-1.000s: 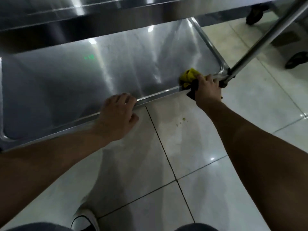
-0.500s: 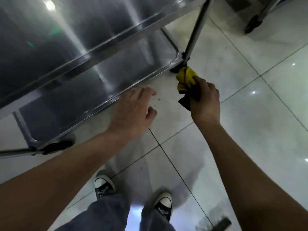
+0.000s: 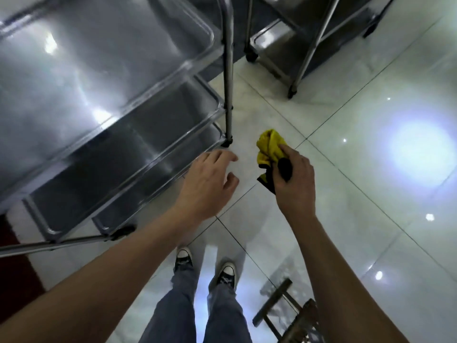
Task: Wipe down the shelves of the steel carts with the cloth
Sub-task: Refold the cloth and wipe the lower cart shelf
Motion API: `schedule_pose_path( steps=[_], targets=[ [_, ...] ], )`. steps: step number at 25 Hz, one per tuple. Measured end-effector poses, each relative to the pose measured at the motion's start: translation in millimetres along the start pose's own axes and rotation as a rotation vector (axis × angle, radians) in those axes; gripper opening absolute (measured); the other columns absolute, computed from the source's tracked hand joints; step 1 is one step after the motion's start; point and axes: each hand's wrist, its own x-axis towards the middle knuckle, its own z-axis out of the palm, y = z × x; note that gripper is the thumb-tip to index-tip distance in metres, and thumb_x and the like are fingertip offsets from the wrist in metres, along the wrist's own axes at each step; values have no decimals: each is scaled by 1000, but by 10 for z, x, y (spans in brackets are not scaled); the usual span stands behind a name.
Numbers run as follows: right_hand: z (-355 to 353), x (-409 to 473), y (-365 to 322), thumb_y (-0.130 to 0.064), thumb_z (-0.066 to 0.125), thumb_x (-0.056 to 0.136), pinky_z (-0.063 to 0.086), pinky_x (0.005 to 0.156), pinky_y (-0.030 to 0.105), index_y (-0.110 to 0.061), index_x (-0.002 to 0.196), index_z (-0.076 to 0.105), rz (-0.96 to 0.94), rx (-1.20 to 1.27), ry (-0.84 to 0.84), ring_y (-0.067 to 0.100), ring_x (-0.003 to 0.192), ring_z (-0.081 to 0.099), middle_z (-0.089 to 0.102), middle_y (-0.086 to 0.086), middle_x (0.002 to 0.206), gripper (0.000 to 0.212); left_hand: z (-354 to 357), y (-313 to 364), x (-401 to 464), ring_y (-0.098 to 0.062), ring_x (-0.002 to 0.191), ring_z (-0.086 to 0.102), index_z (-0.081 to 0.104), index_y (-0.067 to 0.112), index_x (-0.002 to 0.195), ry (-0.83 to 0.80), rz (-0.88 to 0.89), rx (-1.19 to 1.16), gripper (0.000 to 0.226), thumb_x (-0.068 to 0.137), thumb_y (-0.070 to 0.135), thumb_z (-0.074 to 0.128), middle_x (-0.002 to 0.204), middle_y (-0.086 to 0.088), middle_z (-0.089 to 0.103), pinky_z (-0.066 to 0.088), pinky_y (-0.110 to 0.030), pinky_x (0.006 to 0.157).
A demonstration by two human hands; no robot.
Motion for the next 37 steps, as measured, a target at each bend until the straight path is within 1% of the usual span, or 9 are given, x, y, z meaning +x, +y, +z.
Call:
schedule_pose_path(
  steps=[4, 7, 11, 15, 17, 22, 29, 33, 37],
  targets=[
    [-647, -29, -435, -26, 60, 98, 39, 95, 27, -25, 143, 53, 15, 42, 56, 20, 118, 50, 58, 2, 128, 46, -558, 515, 84, -17, 118, 49, 58, 22, 123, -38, 17, -78, 26, 98, 24, 52, 127, 4, 59, 36, -27, 98],
    [-992, 27, -654, -28, 60, 98, 41, 96, 29, -27, 143, 52, -18, 69, 102, 22, 119, 52, 58, 1, 126, 46, -872, 791, 198, -16, 114, 50, 60, 23, 121, 10, 44, -91, 24, 98, 23, 52, 124, 5, 60, 41, -30, 98],
    [-1254, 329, -775, -32, 57, 100, 54, 96, 49, -38, 141, 51, -5, 236, 29, 31, 120, 57, 59, 2, 129, 42, -1162, 1030, 470, -18, 109, 51, 59, 23, 118, 36, 85, -74, 21, 99, 24, 53, 120, 5, 61, 44, -34, 96],
    [-1469, 780, -952, -33, 56, 102, 54, 96, 49, -42, 144, 48, -43, 247, 36, 30, 121, 56, 59, 0, 130, 43, -1401, 1154, 919, -10, 107, 47, 58, 25, 121, 47, 128, -87, 23, 100, 25, 52, 111, 13, 54, 41, -30, 99],
    [-1585, 1011, -1056, -29, 56, 103, 56, 95, 47, -41, 144, 49, -71, 259, 41, 29, 118, 59, 60, 2, 129, 43, -1500, 1220, 1178, -11, 114, 47, 57, 26, 123, 44, 148, -91, 24, 101, 26, 50, 117, 12, 55, 38, -27, 99],
    [-1868, 1554, -1163, -23, 59, 101, 58, 91, 46, -41, 141, 52, -94, 263, 134, 28, 115, 61, 61, 1, 128, 45, -1653, 1487, 1925, -17, 115, 51, 58, 24, 123, 57, 252, -72, 25, 100, 25, 50, 123, 6, 61, 42, -36, 101],
    [-2352, 2401, -861, -21, 58, 101, 56, 92, 49, -40, 141, 50, -84, 239, 226, 31, 115, 59, 60, -3, 127, 46, -1478, 1962, 2917, -15, 109, 52, 60, 24, 118, 62, 329, -75, 21, 98, 25, 52, 117, 8, 62, 42, -33, 99],
    [-2720, 3160, -450, -14, 57, 102, 55, 96, 50, -39, 145, 48, -53, 334, 191, 31, 122, 57, 59, 2, 133, 51, -1200, 2409, 3663, -13, 108, 51, 59, 25, 119, 55, 343, -39, 22, 98, 25, 51, 116, 8, 60, 39, -27, 95],
    [-3073, 3921, -42, -15, 57, 102, 55, 95, 52, -35, 144, 50, -55, 331, 165, 33, 118, 60, 60, 4, 129, 47, -945, 2870, 4394, -10, 106, 47, 57, 27, 117, 40, 306, -7, 20, 100, 30, 49, 118, 10, 58, 42, -27, 93]
  ],
)
